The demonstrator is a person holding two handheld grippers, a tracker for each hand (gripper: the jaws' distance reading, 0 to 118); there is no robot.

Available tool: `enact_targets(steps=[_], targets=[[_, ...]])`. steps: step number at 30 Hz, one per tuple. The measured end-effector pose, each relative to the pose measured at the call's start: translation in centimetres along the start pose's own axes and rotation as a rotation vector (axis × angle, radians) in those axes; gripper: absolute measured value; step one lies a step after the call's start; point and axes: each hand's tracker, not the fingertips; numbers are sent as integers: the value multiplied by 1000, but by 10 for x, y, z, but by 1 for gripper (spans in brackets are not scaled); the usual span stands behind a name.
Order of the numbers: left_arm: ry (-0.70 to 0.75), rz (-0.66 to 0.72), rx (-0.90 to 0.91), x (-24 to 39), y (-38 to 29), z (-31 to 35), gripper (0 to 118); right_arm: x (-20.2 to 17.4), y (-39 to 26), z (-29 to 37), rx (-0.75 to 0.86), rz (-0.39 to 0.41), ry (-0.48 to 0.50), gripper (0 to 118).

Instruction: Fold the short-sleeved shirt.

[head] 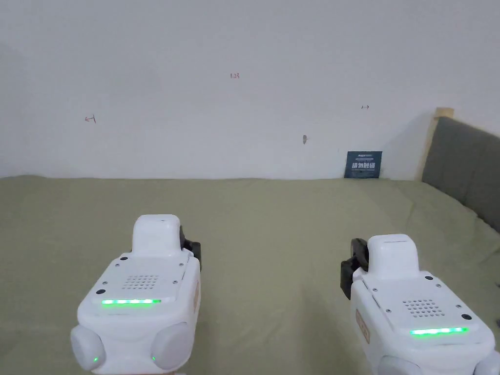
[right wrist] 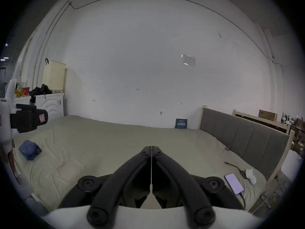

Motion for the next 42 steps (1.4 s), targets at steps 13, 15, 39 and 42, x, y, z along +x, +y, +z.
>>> enact_targets(steps=[13,15,39,42], targets=[[26,-65,32,-21,1,15,0,-26,3,3,29,10,18,1],[28,-67,38,-21,3,19,0,-28,5,3,32,2,22,1],[77,-76,33,-27,7,26,118,-29,14,12,76,-3,-8,118],[45,-58,23,-32,12,24,118,-29,18,13,78,-7,-3,118]])
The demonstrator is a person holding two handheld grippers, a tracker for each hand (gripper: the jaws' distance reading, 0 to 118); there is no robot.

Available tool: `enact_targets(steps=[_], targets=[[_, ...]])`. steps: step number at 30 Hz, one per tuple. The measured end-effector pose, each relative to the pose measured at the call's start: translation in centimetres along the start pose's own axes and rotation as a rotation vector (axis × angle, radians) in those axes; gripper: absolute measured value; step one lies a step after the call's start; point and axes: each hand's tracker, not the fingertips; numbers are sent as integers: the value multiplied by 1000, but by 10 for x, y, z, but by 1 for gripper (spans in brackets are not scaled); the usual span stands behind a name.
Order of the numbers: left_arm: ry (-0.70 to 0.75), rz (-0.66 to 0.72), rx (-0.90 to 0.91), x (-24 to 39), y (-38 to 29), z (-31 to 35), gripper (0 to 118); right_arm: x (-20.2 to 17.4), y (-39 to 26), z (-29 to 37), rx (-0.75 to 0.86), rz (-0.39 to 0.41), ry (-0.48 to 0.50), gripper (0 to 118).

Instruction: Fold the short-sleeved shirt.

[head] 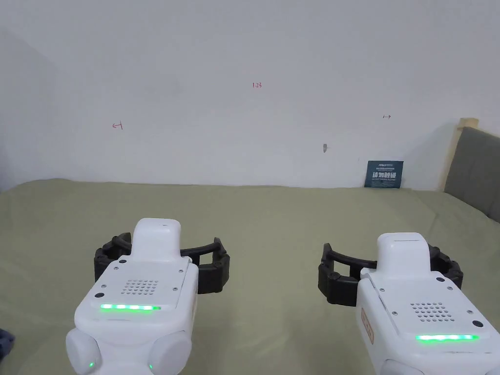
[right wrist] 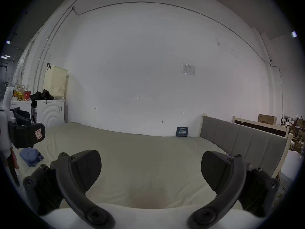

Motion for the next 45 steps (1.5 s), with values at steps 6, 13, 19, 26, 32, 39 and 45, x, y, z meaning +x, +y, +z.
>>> enact_targets(steps=[6,13,19,26,32,39,45], targets=[[111,3,-122,7,19,-8,118,-1,2,-4,-21,0,-2,118],[3,10,-88,1,21,-6,118,-4,4,-2,-31,-3,10,118],[-76,33,-191,3,24,-14,118,-6,5,-4,-41,-6,17,118],[-88,97,-204,2,22,-16,118,-6,6,-4,-51,-11,12,118],[-97,99,-194,0,22,-13,118,-5,6,-3,-51,-5,14,118],[-107,91,-178,-2,23,-9,118,-6,7,-3,-55,-8,18,118],[-100,84,-157,-2,21,-3,118,-7,7,-3,-55,-11,22,118]])
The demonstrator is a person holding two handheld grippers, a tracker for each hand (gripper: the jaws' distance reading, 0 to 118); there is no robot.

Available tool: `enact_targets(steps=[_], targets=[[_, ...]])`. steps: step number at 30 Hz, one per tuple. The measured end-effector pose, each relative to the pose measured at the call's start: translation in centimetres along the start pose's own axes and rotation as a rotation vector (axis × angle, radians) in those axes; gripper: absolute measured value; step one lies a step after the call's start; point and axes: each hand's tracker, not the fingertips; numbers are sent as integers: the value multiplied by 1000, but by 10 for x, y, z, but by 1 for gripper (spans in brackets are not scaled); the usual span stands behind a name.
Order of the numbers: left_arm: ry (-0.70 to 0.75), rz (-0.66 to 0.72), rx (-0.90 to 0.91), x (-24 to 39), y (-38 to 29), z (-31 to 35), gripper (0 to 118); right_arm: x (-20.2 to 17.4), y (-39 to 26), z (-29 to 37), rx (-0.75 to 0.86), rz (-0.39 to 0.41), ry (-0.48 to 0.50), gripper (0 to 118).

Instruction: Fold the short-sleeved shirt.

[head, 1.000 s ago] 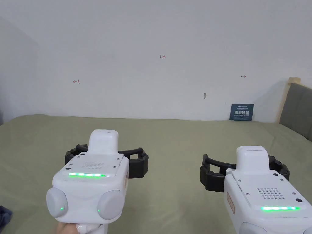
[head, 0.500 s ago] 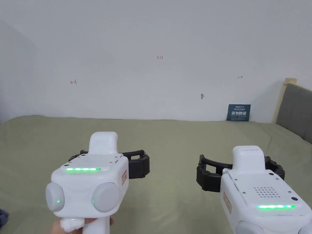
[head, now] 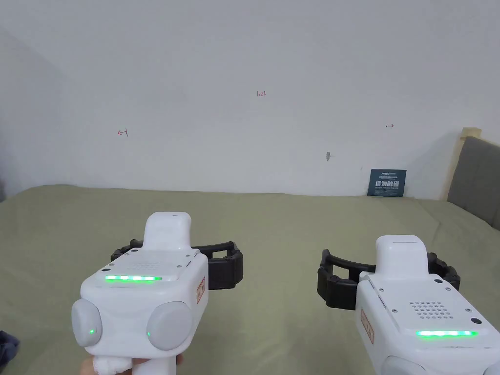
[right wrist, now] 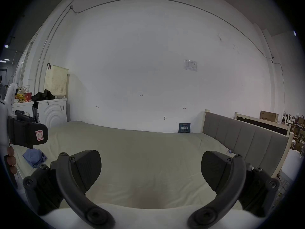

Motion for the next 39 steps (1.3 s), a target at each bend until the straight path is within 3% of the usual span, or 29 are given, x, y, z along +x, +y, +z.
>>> enact_targets(steps=[15,20,39], targets=[[44,-23,35,8,-2,7,118,-2,2,3,7,-5,2,118],[-10,31,-1,4,5,9,118,-5,0,3,3,0,10,118],[19,-35,92,7,-2,13,118,-6,2,5,17,-3,10,118]])
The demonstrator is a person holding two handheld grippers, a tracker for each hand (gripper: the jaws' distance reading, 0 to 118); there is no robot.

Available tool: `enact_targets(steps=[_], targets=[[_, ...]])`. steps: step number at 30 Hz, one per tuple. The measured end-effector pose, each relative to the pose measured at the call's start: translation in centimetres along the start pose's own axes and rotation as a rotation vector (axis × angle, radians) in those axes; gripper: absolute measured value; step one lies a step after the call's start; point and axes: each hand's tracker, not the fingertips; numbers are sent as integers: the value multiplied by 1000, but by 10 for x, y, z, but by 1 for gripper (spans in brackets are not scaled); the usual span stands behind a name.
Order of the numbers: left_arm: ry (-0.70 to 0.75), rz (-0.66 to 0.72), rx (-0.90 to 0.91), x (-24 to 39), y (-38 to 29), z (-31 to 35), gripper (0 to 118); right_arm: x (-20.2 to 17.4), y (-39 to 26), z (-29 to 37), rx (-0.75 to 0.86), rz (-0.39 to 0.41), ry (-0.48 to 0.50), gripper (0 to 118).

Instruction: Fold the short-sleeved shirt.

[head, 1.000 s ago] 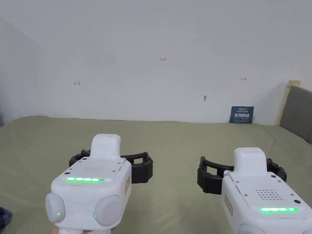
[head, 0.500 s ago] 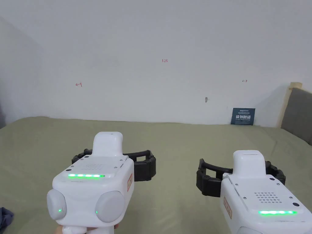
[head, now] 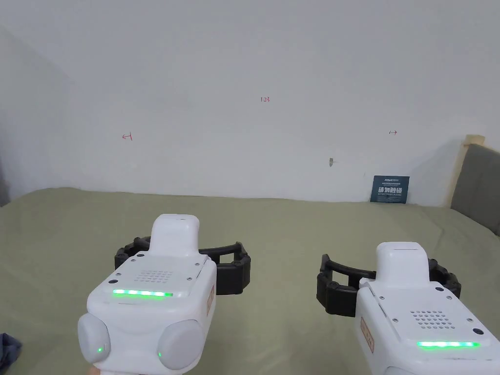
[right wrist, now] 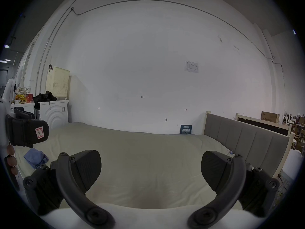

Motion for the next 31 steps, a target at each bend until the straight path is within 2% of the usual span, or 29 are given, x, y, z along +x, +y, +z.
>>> enact_targets(steps=[5,21,25,26,29,31], targets=[[4,-26,6,2,-1,0,118,1,0,0,0,-1,-1,118],[-6,11,-21,-5,-2,1,118,1,0,0,-1,-6,3,118],[40,19,-64,-6,0,-4,118,1,0,0,-6,-12,6,118],[97,10,-73,-5,0,-6,118,2,1,0,-5,-15,9,118],[68,12,-56,-7,0,-7,118,2,2,2,-1,-16,13,118],[131,91,-98,-6,7,-11,118,3,3,2,3,-11,13,118]])
